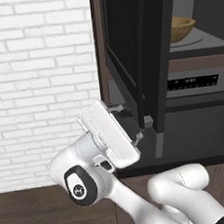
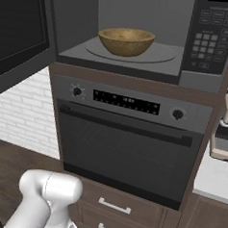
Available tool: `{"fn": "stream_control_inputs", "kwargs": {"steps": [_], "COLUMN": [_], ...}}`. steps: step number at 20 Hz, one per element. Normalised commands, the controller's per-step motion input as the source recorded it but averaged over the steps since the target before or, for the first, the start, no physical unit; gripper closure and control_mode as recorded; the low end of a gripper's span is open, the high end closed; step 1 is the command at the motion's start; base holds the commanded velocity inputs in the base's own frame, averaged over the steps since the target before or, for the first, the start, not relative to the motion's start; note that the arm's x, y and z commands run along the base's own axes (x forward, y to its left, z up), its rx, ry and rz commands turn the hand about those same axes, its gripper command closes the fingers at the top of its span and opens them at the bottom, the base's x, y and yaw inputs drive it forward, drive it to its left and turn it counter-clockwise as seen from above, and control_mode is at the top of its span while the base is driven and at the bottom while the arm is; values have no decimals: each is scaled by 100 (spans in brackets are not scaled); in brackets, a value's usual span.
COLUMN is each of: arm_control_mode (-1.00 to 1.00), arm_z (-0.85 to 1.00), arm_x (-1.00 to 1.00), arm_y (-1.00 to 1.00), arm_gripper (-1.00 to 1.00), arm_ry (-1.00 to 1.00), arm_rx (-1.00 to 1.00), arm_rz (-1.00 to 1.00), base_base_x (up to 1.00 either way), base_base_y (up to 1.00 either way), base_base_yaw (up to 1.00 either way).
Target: Pick the onion from the sink and place it in the bowl. Then pick the bowl and place it in the microwave. Then close the microwave door and press the start button.
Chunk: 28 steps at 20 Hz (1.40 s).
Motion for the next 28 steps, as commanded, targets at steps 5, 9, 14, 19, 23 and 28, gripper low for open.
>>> {"fn": "stream_control_inputs", "kwargs": {"steps": [5,9,14,19,23,28], "arm_control_mode": [-100,-100,-100,-100,-100,-100], "arm_z": [37,33,31,54,83,88], "arm_x": [-34,-19,-5,37,61,70], "arm_y": [-74,-98,-99,-54,-4,-7], "arm_gripper": [-100,-100,-100,-100,-100,-100], "arm_ry": [-21,-18,-12,2,18,23], "arm_rx": [8,13,25,22,14,8], "arm_rz": [15,19,35,46,24,12], "base_base_x": [0,0,0,0,0,0], "base_base_y": [0,0,0,0,0,0], "base_base_yaw": [0,0,0,0,0,0]}}
